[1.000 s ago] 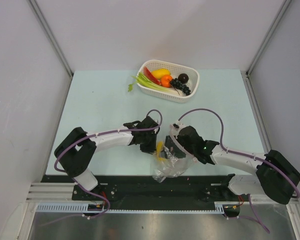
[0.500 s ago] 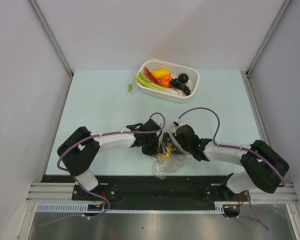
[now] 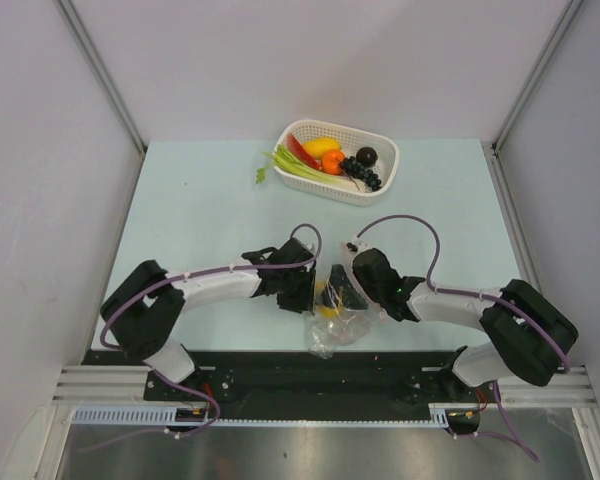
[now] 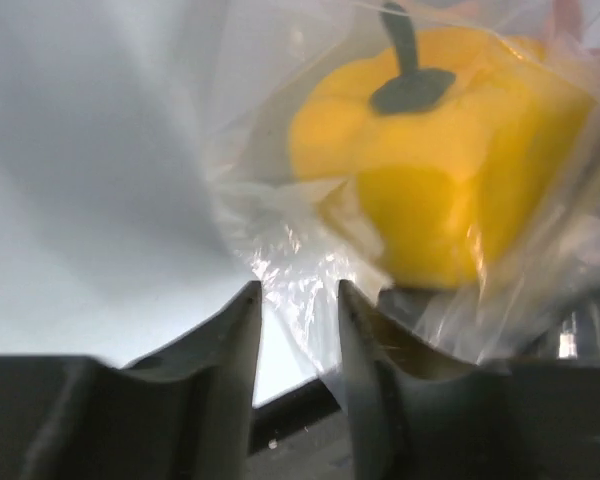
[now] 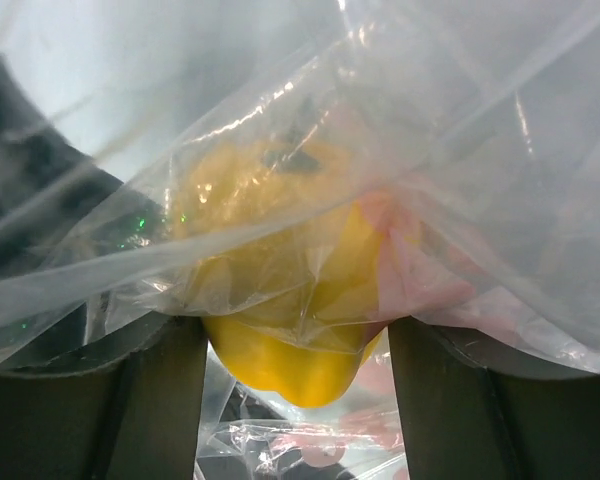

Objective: Open the zip-top bag and remove the fake food

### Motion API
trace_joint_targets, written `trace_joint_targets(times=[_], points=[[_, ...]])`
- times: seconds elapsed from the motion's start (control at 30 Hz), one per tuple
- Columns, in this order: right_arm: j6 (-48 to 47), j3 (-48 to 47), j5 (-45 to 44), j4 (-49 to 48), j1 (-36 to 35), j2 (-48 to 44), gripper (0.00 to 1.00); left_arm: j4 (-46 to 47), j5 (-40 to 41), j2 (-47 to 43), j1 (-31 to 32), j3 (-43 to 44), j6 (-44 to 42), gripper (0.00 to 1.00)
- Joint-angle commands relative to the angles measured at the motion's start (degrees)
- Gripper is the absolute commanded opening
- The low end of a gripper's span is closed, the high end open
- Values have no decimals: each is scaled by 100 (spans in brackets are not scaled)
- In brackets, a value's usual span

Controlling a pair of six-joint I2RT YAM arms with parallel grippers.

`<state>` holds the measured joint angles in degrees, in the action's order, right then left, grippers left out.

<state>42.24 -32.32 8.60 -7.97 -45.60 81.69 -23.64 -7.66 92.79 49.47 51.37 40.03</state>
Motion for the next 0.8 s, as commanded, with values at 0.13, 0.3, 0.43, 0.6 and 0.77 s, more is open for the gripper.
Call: trace_joint_targets(times=[0.13, 0.3, 0.43, 0.6, 0.77], points=[[-146, -3, 455, 1182, 175, -1032, 0, 306, -743, -1535, -596, -584, -276, 79], [-155, -3, 1223, 1262, 271, -1506, 0, 1115, -1465, -1817, -1001, -989, -75, 89], [-128, -3, 1652, 1175, 350, -1691, 0, 1589, -2043, -1756, -1054, -1024, 92, 93], [-93, -3, 2014, 990, 429, -1648, 0, 2714, -2845, -1387, -1054, -1217, 364, 89], [-49, -3, 1997, 1086, 465, -1805, 0, 3199, -2777, -1457, -1220, -1577, 708, 35]])
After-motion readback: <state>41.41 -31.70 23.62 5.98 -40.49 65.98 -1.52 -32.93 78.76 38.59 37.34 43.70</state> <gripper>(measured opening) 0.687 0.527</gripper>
